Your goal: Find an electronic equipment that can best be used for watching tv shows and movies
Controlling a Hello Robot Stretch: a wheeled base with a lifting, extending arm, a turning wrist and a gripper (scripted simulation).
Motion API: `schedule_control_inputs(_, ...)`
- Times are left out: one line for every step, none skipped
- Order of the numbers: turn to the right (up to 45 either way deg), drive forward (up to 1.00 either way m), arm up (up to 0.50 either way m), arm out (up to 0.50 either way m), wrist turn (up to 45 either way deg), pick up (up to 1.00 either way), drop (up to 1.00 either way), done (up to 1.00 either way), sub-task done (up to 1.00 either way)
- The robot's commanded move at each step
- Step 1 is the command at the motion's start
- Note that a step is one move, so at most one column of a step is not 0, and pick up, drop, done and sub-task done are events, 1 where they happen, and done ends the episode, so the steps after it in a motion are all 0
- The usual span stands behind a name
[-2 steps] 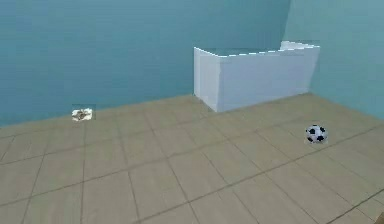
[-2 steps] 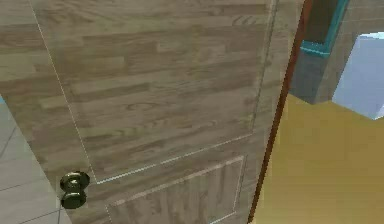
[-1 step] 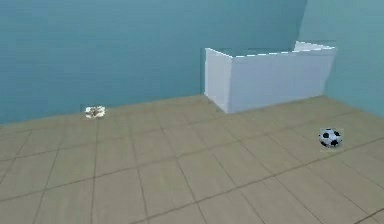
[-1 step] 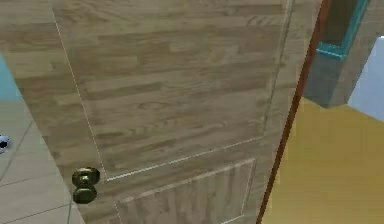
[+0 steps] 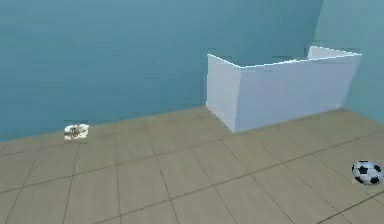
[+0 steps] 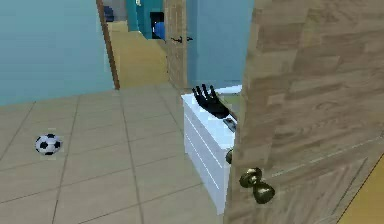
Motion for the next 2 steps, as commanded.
schedule_control_inputs(-18.0, 0.0, 0.0, 0.0, 0.0, 0.0, 0.0, 0.0, 0.0)
schedule_control_inputs(0.0, 0.05, 0.0, 0.0, 0.0, 0.0, 0.0, 0.0, 0.0)
